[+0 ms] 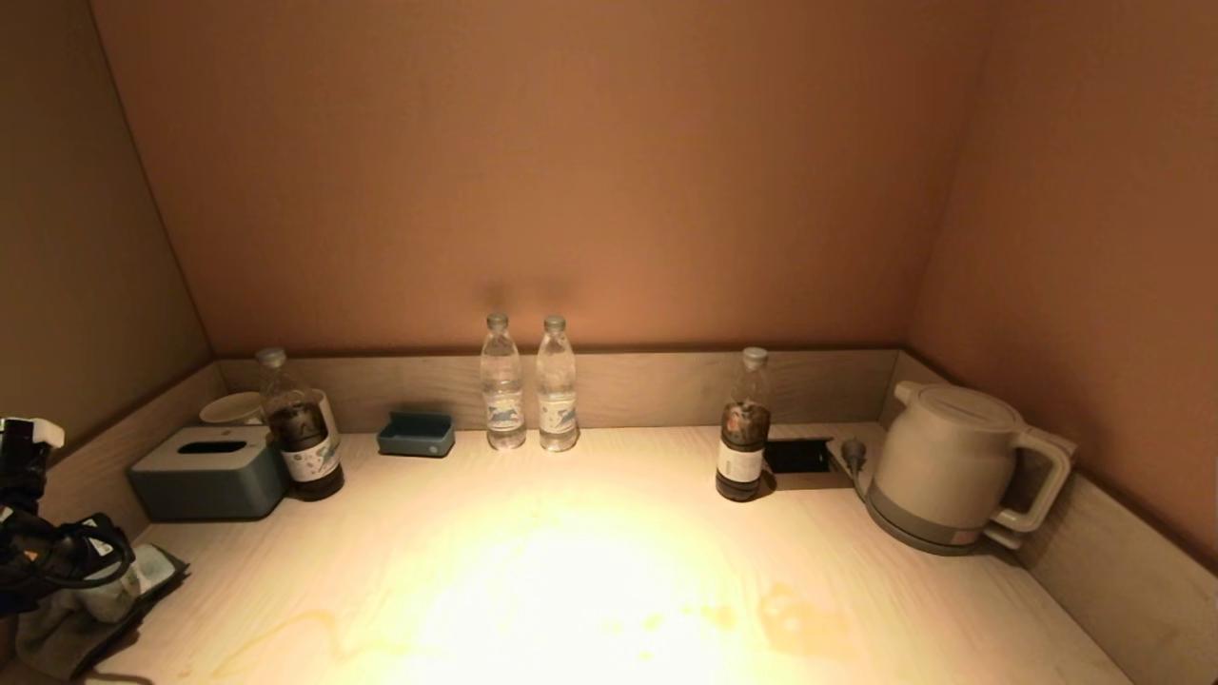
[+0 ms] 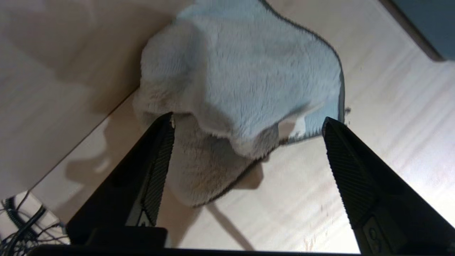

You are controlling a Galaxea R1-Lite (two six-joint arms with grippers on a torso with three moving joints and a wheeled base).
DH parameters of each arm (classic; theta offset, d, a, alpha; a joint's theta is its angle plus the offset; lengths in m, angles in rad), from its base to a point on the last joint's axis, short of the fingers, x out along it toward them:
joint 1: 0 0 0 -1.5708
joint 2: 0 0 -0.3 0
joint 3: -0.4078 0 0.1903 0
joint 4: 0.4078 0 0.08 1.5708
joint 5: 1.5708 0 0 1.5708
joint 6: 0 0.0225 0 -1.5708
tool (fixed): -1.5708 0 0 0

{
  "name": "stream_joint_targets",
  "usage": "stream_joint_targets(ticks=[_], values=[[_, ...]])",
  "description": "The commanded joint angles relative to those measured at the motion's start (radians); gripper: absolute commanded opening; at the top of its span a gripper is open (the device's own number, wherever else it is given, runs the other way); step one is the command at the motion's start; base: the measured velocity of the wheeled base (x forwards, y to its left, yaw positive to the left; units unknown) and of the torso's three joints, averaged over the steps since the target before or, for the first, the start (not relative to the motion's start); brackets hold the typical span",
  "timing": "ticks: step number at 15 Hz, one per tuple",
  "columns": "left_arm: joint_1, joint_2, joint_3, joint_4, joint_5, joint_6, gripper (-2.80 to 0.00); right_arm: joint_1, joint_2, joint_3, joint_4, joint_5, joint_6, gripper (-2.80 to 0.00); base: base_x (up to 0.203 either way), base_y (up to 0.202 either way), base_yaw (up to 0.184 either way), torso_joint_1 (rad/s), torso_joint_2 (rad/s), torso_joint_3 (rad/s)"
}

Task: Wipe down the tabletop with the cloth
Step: Pick up the tablecloth

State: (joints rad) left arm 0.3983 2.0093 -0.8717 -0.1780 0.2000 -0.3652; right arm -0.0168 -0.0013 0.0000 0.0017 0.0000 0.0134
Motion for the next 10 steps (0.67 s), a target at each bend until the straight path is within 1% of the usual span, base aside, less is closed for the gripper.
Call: stream_joint_targets(ticks=[1,5,10], values=[[0.001,0.048,-0.003,-0.041,0.004,-0.001,0.00,0.000,0.001,0.000,0.000,0.000,0.000,-2.80,0.000,0.000,0.000,0.000,0.00,0.000],[0.001,0.088,-0.007,-0.074,0.038,0.000,0.00,0.000,0.001,0.000,0.000,0.000,0.000,-2.80,0.000,0.000,0.000,0.000,0.00,0.000],[0.001,0.126,-0.020,-0.074,0.038,0.000,0.00,0.000,0.001,0.000,0.000,0.000,0.000,-2.80,0.000,0.000,0.000,0.000,0.00,0.000]])
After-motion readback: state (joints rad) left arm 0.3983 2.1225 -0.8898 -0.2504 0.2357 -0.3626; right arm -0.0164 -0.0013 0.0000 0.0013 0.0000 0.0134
